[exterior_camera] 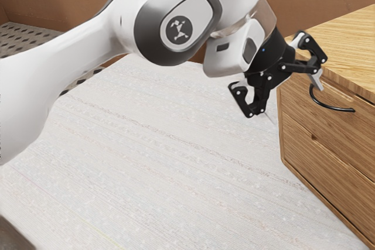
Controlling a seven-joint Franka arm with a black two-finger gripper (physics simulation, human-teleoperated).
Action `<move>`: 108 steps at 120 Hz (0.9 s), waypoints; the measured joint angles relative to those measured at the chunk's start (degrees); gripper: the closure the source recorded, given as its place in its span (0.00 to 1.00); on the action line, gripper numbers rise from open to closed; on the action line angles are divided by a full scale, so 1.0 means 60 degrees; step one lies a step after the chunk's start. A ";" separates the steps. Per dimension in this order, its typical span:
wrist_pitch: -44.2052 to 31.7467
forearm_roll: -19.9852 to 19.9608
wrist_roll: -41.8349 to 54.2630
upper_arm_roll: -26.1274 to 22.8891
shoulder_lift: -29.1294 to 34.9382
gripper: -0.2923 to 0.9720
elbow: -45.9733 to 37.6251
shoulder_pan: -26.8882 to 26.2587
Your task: Pull the drawer handle with one arm to open the drawer
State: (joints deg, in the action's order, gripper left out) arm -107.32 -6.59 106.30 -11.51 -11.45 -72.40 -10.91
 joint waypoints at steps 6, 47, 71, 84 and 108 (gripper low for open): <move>-0.0120 -0.0006 0.0073 0.0000 -0.0043 0.23 -0.0099 0.0001; -0.0765 -0.0194 0.0434 0.0000 -0.0177 0.23 -0.0462 0.0014; -0.0962 -0.0215 0.0566 0.0000 -0.0190 0.23 -0.0588 0.0004; -0.1030 -0.0232 0.0621 0.0000 -0.0204 0.23 -0.0661 0.0004; -0.1172 -0.0253 0.0698 0.0000 -0.0208 0.23 -0.0767 0.0012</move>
State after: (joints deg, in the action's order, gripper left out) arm -114.36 -8.11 110.49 -11.51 -12.69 -77.00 -10.83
